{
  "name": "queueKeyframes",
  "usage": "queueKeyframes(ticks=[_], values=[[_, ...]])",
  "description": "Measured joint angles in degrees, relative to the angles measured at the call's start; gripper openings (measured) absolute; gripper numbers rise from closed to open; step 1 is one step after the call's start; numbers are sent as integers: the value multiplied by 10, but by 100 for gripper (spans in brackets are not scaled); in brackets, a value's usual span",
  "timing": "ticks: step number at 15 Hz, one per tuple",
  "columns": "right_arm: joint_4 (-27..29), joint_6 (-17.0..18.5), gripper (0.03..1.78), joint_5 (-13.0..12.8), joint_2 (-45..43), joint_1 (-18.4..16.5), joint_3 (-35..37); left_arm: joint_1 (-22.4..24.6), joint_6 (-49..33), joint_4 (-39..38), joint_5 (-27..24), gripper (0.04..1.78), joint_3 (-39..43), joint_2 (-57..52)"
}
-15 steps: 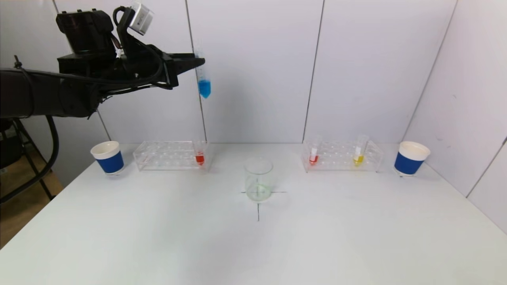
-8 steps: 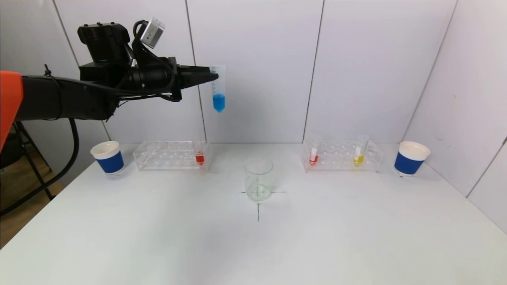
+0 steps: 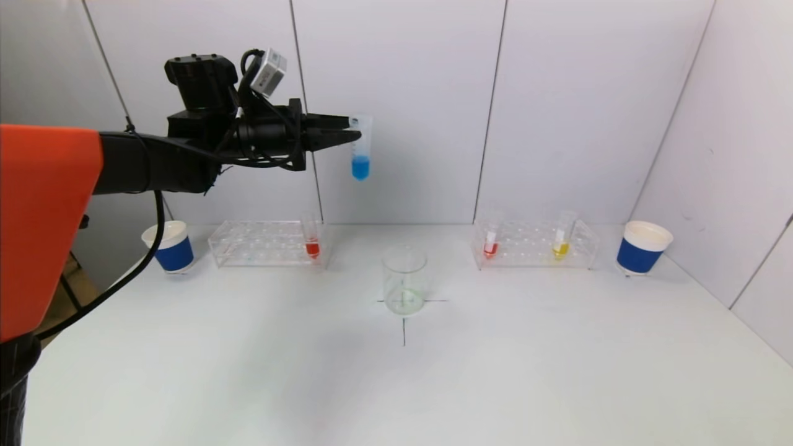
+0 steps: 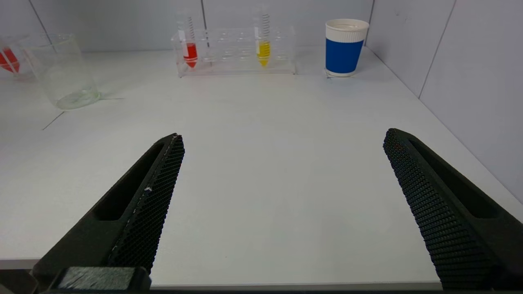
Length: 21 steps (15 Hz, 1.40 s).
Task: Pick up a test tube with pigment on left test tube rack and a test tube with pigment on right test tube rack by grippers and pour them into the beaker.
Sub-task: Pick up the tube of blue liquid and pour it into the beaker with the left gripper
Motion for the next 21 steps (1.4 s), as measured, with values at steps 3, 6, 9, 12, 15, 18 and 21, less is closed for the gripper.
queueKeyframes(ticks=[3, 6, 9, 12, 15, 18, 21], values=[[0, 0, 177, 0, 0, 0, 0, -10, 89, 2, 2, 41, 8, 17], [0, 0, 177, 0, 0, 0, 0, -16, 192, 2, 19, 41, 33, 33], [0, 0, 177, 0, 0, 0, 0, -23, 225, -38, 31, 41, 47, 52], [0, 0, 177, 0, 0, 0, 0, -27, 238, -78, 32, 41, 38, 80], [0, 0, 177, 0, 0, 0, 0, -30, 263, -79, 33, 41, 16, 102], [0, 0, 177, 0, 0, 0, 0, -30, 318, -79, 33, 41, -9, 122], [0, 0, 177, 0, 0, 0, 0, -31, 367, -79, 32, 41, -14, 131]])
